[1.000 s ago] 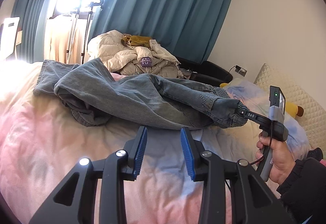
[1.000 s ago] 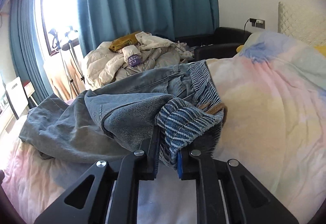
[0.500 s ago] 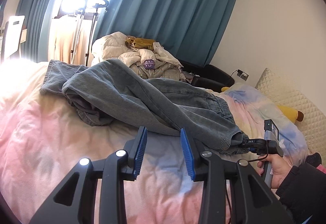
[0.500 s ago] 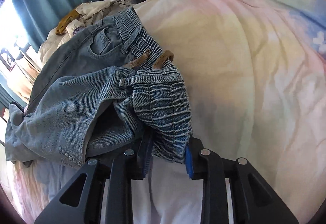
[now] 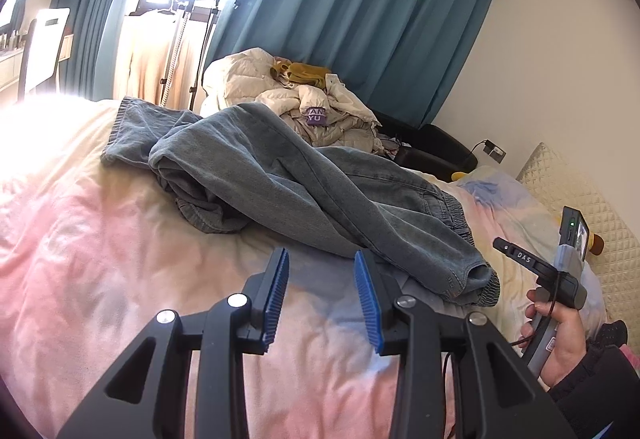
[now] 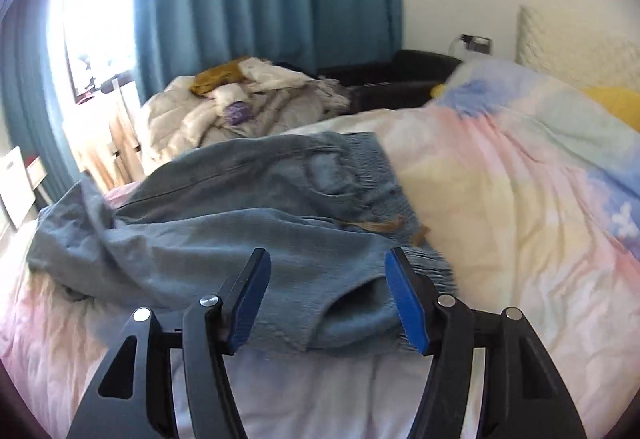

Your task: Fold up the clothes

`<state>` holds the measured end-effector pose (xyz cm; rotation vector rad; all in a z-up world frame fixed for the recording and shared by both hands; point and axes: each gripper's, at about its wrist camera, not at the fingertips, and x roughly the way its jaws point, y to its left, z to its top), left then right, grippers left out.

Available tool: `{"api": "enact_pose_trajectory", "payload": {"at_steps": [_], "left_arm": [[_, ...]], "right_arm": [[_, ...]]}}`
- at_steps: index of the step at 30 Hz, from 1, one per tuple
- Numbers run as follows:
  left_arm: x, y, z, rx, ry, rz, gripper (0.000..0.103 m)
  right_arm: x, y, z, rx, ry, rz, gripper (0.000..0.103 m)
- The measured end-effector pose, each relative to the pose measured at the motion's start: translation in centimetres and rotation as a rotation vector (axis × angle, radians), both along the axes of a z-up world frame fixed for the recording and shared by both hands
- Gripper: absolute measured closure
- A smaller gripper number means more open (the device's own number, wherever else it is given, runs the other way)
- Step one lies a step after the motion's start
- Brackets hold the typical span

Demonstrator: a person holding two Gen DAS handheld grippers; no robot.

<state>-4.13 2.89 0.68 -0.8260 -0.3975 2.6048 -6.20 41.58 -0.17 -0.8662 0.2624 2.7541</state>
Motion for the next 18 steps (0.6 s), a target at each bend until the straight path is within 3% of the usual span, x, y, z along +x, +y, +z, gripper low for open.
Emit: {"api": "enact_pose_trajectory", "payload": {"at_steps": [4,7,14,18], "left_arm": [[-0.8,-1.1,-0.2,0.006,-0.015,0.057,0.068],[-1.7,-1.4,-1.4,0.042,-0.07,0.066,0.068],[-4.0,-1.1,-4.0,0.028,-0.148,0.065,0.068],[-5.4,-1.1,-5.1,0.052,-0.183,0.055,0.068]], "right_arm": [[-3.5,-6.5,-1.0,-0.013,0.044,0.246,0.042],[-6.2,-11.0,-2.1,0.018,0.073,0.351,0.042],[-12.3,-16.4,-5.4,-0.001,0.081,0.478,0.042],[-13.9,-18.2,-6.7,0.048,0.083,0.527,0.042]]}}
